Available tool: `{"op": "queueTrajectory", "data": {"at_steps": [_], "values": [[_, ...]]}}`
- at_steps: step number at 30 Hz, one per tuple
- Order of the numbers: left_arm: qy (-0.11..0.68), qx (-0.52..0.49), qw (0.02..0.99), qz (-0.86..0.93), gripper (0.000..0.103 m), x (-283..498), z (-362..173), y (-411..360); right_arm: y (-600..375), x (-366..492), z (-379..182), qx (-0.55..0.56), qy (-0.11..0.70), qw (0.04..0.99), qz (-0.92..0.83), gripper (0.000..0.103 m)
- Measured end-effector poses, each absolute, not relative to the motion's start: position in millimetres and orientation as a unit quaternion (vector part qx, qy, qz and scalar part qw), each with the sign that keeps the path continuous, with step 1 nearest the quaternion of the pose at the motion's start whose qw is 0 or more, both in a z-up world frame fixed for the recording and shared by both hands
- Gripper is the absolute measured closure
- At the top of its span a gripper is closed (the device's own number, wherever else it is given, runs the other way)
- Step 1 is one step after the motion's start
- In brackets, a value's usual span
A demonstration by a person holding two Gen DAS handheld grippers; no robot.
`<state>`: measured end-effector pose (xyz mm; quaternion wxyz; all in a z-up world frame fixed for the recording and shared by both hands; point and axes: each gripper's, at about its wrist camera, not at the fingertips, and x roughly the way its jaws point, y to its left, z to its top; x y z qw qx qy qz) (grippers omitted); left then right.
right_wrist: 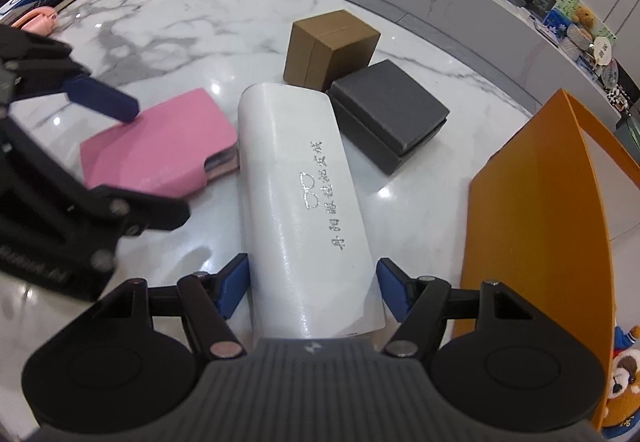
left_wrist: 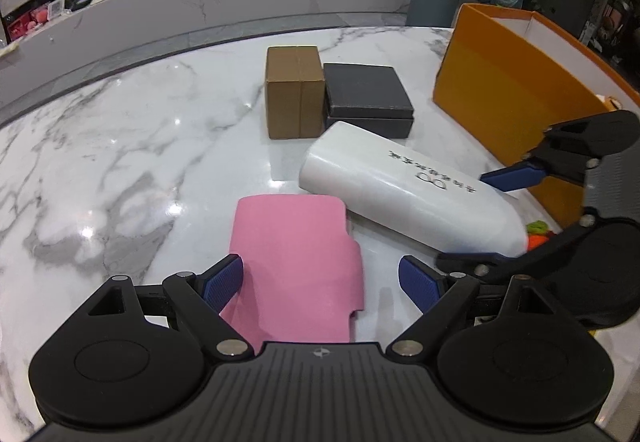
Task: Organize objects
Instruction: 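Grasp the pink pouch with the left tool while the right tool grasps the white glasses case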
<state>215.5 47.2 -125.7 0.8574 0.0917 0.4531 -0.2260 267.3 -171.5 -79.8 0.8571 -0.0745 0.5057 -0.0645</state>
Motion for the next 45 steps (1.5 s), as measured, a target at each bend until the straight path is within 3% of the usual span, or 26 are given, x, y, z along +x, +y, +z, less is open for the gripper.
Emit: {"op": "queueTrajectory", "data": {"at_steps": [4, 12, 17, 21, 23, 26, 29, 45], "values": [[0.456, 0.107, 0.856, -0.218, 0.000, 216, -128, 45, -170, 266, -79, -0.085, 0.508, 0.856, -0.053, 0.032], [0.492, 0.054, 0.845, -0.203, 0.000, 232, -137, 67, -166, 283, -81, -0.115, 0.491, 0.862, -0.047, 0.019], [0.480, 0.058, 0.850, -0.209, 0.000, 229, -138, 68, -165, 292, -82, -0.123, 0.482, 0.866, -0.042, 0.019], [0.473, 0.066, 0.852, -0.214, 0.000, 227, -139, 66, -170, 294, -83, -0.110, 0.480, 0.870, -0.034, 0.021], [0.467, 0.073, 0.852, -0.223, 0.008, 227, -138, 63, -172, 292, -82, -0.100, 0.477, 0.873, -0.026, 0.026], [0.464, 0.080, 0.853, -0.223, 0.008, 227, -138, 61, -173, 290, -83, -0.091, 0.475, 0.875, -0.022, 0.029], [0.461, 0.083, 0.855, -0.223, 0.008, 225, -138, 60, -173, 287, -82, -0.082, 0.473, 0.877, -0.013, 0.039], [0.459, 0.105, 0.852, -0.228, 0.010, 214, -126, 58, -165, 283, -77, -0.100, 0.482, 0.870, -0.013, 0.040]]}}
